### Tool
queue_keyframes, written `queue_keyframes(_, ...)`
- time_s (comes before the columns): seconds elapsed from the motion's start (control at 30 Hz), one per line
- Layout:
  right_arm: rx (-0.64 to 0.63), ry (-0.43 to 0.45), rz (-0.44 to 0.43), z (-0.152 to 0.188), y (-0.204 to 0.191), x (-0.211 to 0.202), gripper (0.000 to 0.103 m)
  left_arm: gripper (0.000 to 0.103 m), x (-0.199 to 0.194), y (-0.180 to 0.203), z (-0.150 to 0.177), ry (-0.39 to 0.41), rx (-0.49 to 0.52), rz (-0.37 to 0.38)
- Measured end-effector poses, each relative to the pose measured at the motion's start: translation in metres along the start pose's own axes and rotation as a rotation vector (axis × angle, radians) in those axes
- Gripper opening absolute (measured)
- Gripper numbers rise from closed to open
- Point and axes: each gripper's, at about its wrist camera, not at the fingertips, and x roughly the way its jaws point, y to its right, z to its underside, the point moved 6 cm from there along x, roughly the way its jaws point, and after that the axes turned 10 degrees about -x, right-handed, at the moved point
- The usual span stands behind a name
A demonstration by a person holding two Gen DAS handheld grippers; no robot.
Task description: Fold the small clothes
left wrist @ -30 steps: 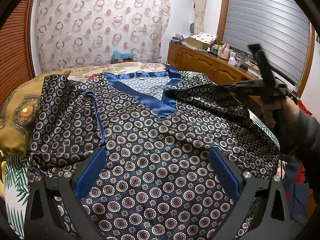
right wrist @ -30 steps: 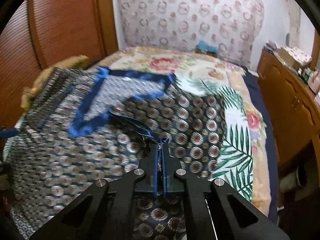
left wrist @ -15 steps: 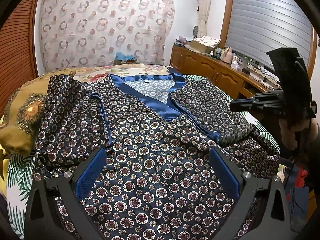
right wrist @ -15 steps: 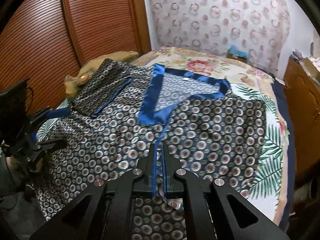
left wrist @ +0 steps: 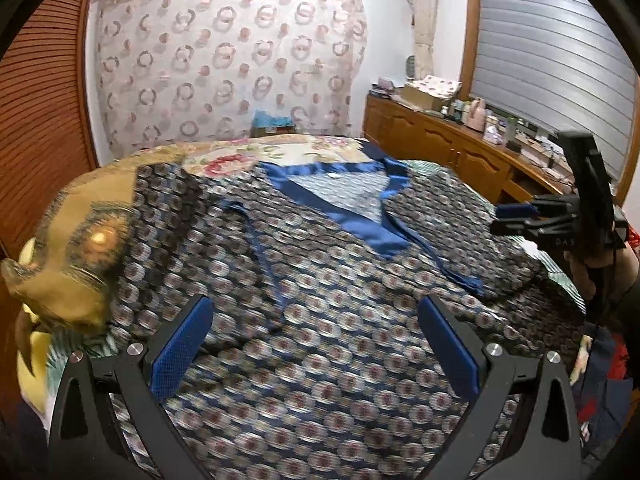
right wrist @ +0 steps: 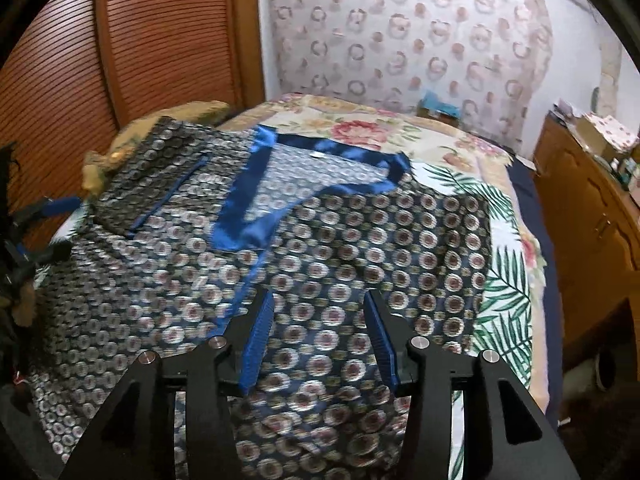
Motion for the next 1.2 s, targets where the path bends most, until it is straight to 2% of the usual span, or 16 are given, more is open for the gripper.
queue_keyframes(0.23, 0.039, -0.027, 0.074, -0.003, 0.026, 0.030, 0.049, 0.103, 0.014, -0.053, -0.035, 0.011, 0.009, -0.119)
queue_keyframes(0.33, 0.068, -0.022, 0.083, -0.006, 0.039, 0.034, 0.050, 0.103, 0.021, -0.071, -0.047, 0.007, -0.007, -0.130)
queue_keyframes(0.37, 0.072, -0.022, 0.086, -0.007, 0.043, 0.035, 0.052, 0.103, 0.023, -0.075, -0.050, 0.004, -0.014, -0.130)
queue_keyframes(0.43, 0.084, -0.026, 0.096, -0.009, 0.053, 0.040, 0.063, 0.103, 0.028, -0.085, -0.060, 0.000, -0.026, -0.134)
queue_keyframes(0.5, 0.093, -0.024, 0.102, -0.012, 0.061, 0.046, 0.064, 0.102, 0.033, -0.092, -0.067, -0.002, -0.034, -0.137)
queue_keyframes(0.57, 0.100, -0.033, 0.111, -0.014, 0.070, 0.055, 0.064, 0.095, 0.039, -0.100, -0.076, -0.013, -0.045, -0.133)
queue_keyframes(0.63, 0.105, -0.042, 0.120, -0.015, 0.075, 0.064, 0.064, 0.095, 0.046, -0.106, -0.084, -0.023, -0.055, -0.133)
queue_keyframes(0.67, 0.108, -0.048, 0.123, -0.016, 0.078, 0.069, 0.064, 0.091, 0.049, -0.108, -0.088, -0.027, -0.058, -0.130)
queue_keyframes(0.7, 0.110, -0.054, 0.125, -0.016, 0.081, 0.072, 0.064, 0.077, 0.053, -0.111, -0.092, -0.033, -0.058, -0.129)
queue_keyframes(0.87, 0.096, -0.082, 0.139, -0.016, 0.082, 0.090, 0.064, 0.064, 0.074, -0.124, -0.106, -0.080, -0.063, -0.149)
queue_keyframes(1.2, 0.095, -0.081, 0.121, -0.015, 0.088, 0.095, 0.064, 0.057, 0.118, -0.144, -0.115, -0.172, -0.092, -0.188)
